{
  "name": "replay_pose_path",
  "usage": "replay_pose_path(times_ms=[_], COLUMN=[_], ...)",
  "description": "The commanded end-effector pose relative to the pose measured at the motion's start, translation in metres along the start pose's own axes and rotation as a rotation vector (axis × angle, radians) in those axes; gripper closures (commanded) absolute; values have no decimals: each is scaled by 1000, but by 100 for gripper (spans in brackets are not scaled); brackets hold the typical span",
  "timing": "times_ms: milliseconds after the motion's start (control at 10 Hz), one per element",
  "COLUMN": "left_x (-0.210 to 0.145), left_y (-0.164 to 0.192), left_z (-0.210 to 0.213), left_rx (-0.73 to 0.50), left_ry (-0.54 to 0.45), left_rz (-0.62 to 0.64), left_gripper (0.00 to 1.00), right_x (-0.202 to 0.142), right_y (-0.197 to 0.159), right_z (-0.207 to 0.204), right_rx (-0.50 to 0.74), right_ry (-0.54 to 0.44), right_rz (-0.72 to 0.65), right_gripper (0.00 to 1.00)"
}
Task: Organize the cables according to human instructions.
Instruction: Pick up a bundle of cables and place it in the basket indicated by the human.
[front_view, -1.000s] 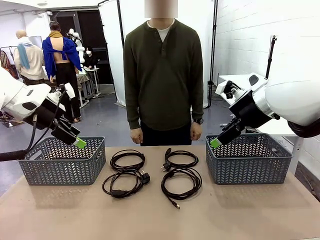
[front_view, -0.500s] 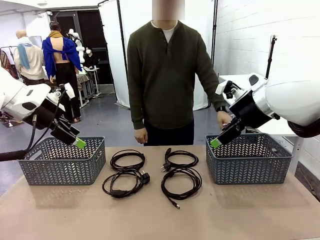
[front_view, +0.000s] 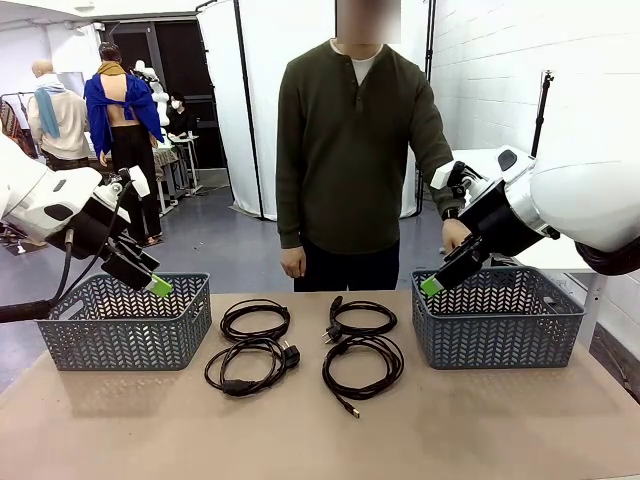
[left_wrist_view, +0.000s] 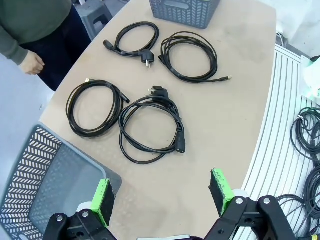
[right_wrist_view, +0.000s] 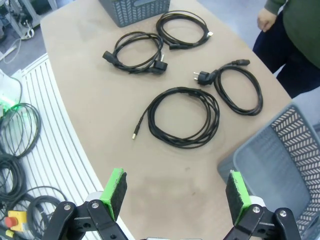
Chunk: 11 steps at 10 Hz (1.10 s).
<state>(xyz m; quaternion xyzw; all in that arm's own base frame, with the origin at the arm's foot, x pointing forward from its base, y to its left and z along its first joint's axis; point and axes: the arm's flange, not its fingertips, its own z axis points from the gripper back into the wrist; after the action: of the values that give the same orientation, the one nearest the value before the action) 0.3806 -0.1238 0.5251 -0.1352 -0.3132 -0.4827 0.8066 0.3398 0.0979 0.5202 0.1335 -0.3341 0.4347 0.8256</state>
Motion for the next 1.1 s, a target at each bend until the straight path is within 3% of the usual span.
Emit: replay_pose_path(times_ms=[0, 900, 1000], left_x=[-3, -3, -3], left_y=[1, 1, 1], left_z=[-1, -1, -1], left_rx=[-13, -13, -13], left_ry=[-7, -7, -7], left_rz=[-6, -6, -6], left_gripper=[0, 0, 0], right_x=[0, 0, 13], right_y=[0, 0, 3], right_z=[-1, 0, -3], right_rx=[8, 0, -14], right_ry=[-6, 0, 40], right_rz=[1, 0, -61], right_gripper=[0, 0, 0])
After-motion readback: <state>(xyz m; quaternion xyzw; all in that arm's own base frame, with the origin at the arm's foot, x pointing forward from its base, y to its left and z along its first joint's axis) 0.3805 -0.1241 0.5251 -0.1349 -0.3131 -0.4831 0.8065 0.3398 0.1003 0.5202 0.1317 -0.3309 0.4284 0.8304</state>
